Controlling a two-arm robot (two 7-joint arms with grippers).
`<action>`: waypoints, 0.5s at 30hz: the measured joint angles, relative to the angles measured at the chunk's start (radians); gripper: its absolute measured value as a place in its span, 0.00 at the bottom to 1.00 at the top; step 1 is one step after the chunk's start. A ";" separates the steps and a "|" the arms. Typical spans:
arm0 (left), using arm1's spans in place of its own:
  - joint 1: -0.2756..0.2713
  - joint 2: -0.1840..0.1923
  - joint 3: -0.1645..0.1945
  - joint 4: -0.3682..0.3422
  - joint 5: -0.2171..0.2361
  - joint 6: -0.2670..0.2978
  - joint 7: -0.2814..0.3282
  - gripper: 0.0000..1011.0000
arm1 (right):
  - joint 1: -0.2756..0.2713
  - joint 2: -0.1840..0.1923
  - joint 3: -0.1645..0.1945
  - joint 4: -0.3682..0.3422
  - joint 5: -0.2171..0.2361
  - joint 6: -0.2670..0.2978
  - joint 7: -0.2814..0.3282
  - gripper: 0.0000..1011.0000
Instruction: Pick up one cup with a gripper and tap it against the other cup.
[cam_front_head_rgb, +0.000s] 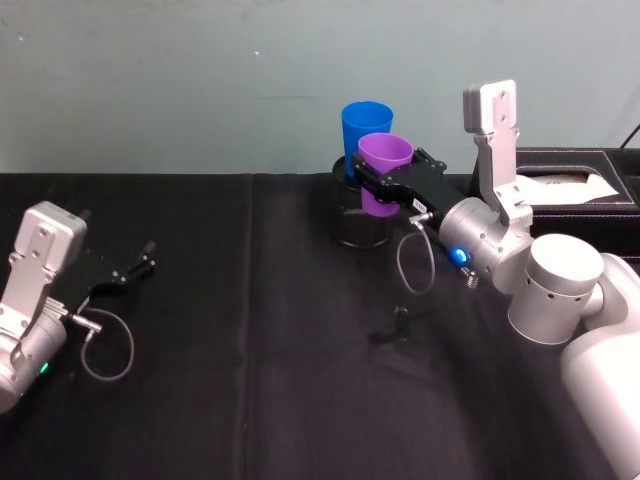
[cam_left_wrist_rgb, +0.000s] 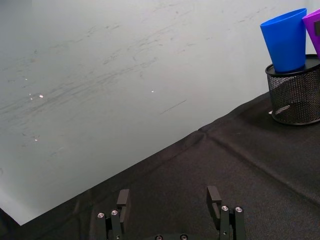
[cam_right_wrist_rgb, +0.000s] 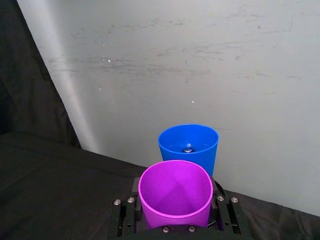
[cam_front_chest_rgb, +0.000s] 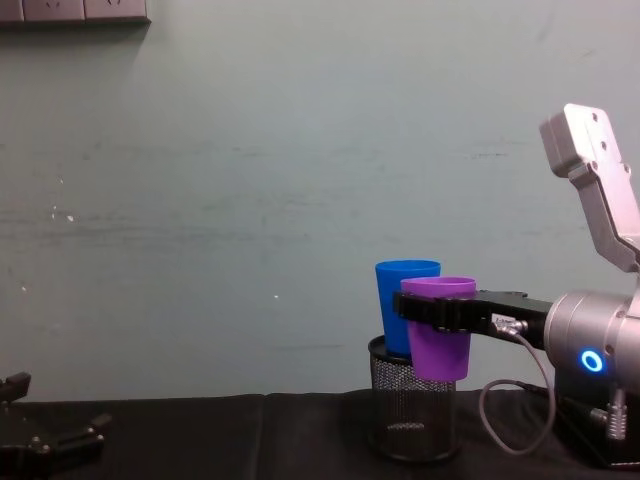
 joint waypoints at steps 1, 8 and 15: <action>0.000 0.000 0.000 0.000 0.000 0.000 0.000 0.99 | 0.000 0.000 0.000 0.000 0.000 0.000 0.000 0.72; 0.000 0.000 0.000 0.000 0.000 0.000 0.000 0.99 | 0.000 0.000 0.000 0.000 0.000 0.000 0.000 0.72; 0.000 0.000 0.000 0.000 0.000 0.000 0.000 0.99 | 0.000 0.000 0.000 0.000 0.000 0.000 0.000 0.72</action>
